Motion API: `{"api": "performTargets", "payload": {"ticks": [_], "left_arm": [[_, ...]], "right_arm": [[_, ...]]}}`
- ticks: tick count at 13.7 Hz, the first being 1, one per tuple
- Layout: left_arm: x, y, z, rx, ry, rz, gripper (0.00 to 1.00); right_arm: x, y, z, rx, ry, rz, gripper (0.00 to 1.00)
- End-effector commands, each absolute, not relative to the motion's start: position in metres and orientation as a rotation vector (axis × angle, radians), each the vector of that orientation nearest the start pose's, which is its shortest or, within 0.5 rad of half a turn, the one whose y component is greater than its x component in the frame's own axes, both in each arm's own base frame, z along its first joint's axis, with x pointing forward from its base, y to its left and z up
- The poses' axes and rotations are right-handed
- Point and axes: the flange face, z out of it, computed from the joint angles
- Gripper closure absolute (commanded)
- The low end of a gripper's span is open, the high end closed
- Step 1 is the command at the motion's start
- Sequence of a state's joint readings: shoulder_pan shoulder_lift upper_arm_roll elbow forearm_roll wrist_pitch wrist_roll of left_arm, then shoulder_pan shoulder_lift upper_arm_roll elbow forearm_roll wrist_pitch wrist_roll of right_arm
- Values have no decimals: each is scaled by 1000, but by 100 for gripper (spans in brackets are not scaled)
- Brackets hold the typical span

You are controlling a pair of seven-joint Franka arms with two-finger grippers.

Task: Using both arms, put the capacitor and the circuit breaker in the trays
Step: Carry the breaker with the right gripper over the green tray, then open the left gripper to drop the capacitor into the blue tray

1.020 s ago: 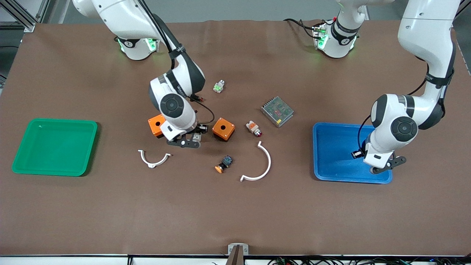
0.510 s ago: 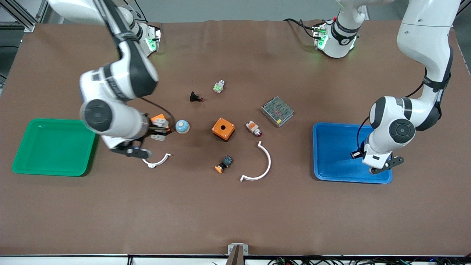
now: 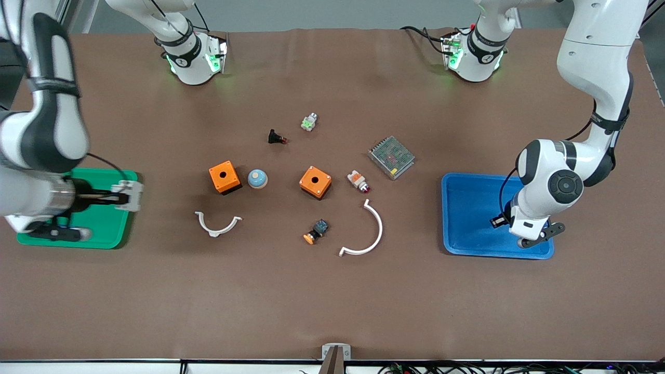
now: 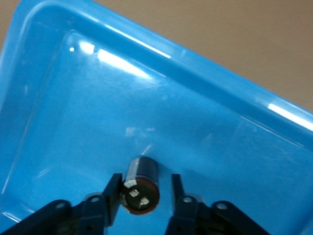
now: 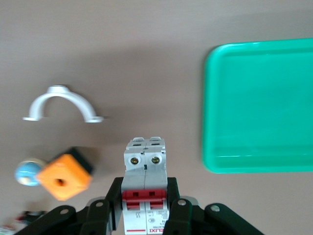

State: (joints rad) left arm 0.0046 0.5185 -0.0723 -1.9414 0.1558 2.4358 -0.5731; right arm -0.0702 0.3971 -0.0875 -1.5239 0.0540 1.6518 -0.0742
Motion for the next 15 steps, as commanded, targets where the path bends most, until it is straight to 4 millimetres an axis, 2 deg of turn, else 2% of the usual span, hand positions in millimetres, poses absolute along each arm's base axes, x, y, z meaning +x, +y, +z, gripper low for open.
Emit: {"api": "performTargets", "payload": {"ticks": [1,3,4,5,6,7,9,11,15], "left_arm": [[622,-56,257,-3048,-594,-91,0],[627,-56,307,-3050,-573,-191,0],[630,-60,336,-3044,-569,-200,0],[634,-68,368,-3045,-550,-200,0],[636,-68,391,-3040,-515,-182,0],[640,-66,419,-3040,-441,-168,0],[633,-63,465,-3040,-313,-110,0],[618,-64,524,-3051,-204,-165,0],[578,-62,597,-3065,-22,-219,0]], "right_arm": [[635,-136,412,-3107,93,391,88],[636,-173,407,-3159,144,323,88],[634,-192,398,-3167,154,322,88],[634,-207,390,-3176,119,307,88],[635,-221,386,-3189,78,266,88],[635,-235,377,-3194,63,241,88],[635,-258,351,-3199,68,225,87],[636,-273,327,-3213,39,204,86],[642,-282,287,-3223,46,157,86]]}}
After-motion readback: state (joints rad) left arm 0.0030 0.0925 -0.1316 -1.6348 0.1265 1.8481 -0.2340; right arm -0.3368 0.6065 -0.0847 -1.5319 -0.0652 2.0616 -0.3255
